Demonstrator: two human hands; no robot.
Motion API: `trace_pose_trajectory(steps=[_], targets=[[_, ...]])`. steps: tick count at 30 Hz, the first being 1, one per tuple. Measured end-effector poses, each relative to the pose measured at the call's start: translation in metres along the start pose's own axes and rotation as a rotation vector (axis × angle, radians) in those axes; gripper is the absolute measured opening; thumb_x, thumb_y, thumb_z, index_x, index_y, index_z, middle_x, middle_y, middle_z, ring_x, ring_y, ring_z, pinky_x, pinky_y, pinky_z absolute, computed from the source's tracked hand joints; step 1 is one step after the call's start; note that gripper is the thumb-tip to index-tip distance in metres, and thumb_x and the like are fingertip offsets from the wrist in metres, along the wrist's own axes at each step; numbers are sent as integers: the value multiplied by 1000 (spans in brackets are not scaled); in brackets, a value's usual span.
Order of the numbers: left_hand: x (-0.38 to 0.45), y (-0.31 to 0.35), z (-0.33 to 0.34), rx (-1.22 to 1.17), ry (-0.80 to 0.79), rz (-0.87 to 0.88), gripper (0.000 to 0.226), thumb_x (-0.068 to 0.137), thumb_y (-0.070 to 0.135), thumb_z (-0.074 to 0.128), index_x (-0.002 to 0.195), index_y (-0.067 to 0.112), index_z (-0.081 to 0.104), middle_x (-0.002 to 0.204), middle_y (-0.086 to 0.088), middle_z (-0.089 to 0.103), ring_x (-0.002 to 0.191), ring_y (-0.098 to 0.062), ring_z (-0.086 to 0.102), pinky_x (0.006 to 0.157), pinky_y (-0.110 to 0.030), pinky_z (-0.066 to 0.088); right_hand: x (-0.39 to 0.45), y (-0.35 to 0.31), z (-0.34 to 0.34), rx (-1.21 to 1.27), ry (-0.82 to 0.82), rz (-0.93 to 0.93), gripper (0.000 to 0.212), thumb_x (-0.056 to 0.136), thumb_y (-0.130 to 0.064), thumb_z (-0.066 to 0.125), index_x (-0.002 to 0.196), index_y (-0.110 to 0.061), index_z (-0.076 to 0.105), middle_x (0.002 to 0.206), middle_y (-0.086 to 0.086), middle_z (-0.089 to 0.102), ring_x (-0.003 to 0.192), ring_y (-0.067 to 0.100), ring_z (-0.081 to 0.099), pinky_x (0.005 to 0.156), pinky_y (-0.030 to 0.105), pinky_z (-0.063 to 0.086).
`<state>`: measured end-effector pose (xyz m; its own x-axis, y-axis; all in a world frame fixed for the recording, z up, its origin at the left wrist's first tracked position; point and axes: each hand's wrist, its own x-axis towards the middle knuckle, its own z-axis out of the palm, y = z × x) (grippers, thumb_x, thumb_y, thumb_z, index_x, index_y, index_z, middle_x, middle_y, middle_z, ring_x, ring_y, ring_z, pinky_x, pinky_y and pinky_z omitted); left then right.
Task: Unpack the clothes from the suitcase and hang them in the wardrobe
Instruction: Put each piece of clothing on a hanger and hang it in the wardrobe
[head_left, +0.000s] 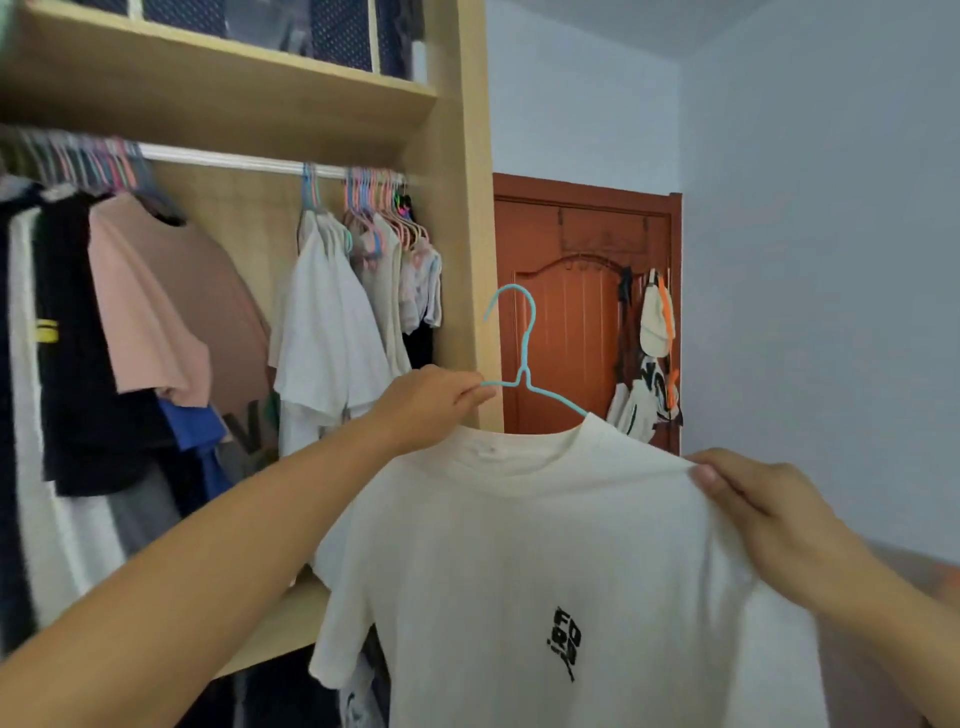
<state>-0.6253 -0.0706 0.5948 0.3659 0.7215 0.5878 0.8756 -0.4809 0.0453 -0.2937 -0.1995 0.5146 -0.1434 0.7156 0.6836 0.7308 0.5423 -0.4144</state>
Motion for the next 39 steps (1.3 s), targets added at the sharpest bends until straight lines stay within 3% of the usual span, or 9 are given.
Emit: trace_pose_trajectory(steps=[3, 7, 12, 18, 20, 24, 30, 34, 39], targets=[[-6, -49, 4, -31, 61, -35, 48, 103, 57, 37, 77, 20, 54, 70, 3, 64, 69, -18, 61, 72, -46, 53, 16, -22, 29, -34, -17, 1, 52, 97, -65, 28, 93, -28, 64, 80, -12, 68, 76, 11, 63, 70, 22, 48], [-3, -100, -3, -18, 84, 19, 51, 104, 54, 39, 77, 13, 54, 66, -1, 62, 67, -23, 60, 72, -46, 52, 48, -64, 69, 10, -287, 60, 23, 95, -48, 48, 110, -43, 64, 104, -28, 69, 98, -5, 65, 82, 16, 50], [31, -164, -60, 10, 192, 15, 50, 104, 53, 42, 77, 14, 56, 73, -4, 65, 77, -30, 62, 77, -44, 51, 90, -139, 90, 361, -281, 45, 51, 88, -22, 62, 131, -49, 60, 133, -25, 60, 122, -3, 57, 93, 15, 50], [132, -209, -190, -129, 380, -5, 39, 106, 40, 46, 84, 14, 64, 88, -9, 67, 91, -29, 59, 72, -34, 37, 201, -252, 87, 328, 96, 11, 42, 102, -11, 51, 99, -42, 78, 105, -15, 75, 100, 11, 72, 93, 32, 56], [150, -224, -225, -186, 377, -18, 35, 105, 43, 46, 123, 18, 63, 124, -13, 61, 119, -31, 55, 91, -28, 40, 239, -280, 88, 292, 244, -14, 43, 102, -10, 53, 93, -43, 79, 97, -11, 77, 97, 22, 73, 93, 42, 57], [118, -285, -244, 83, 421, -124, 70, 96, 47, 57, 158, 33, 26, 159, -12, 22, 146, -36, 23, 120, -41, 23, 302, -319, 115, 104, 340, -95, 37, 101, -14, 51, 101, -41, 77, 119, 3, 68, 103, 33, 65, 94, 38, 53], [-10, -382, -239, 566, 436, -280, 58, 92, 25, 57, 148, 22, 43, 153, -19, 31, 141, -39, 26, 113, -49, 29, 394, -345, 224, -169, 184, -90, 49, 92, -3, 46, 132, -25, 64, 135, 16, 58, 124, 35, 55, 100, 37, 44], [-81, -435, -238, 857, 520, -346, 59, 81, 24, 68, 138, 15, 59, 151, -25, 38, 141, -48, 30, 112, -61, 32, 448, -351, 283, -152, 172, -65, 41, 93, -1, 48, 126, -11, 67, 127, 20, 63, 117, 38, 59, 95, 40, 49], [-119, -484, -257, 1036, 585, -392, 66, 81, 36, 41, 139, 12, 61, 158, -28, 28, 143, -57, 21, 113, -69, 18, 529, -379, 305, -189, 286, -145, 36, 90, -3, 50, 119, -8, 70, 121, 22, 65, 114, 41, 60, 92, 39, 49]])
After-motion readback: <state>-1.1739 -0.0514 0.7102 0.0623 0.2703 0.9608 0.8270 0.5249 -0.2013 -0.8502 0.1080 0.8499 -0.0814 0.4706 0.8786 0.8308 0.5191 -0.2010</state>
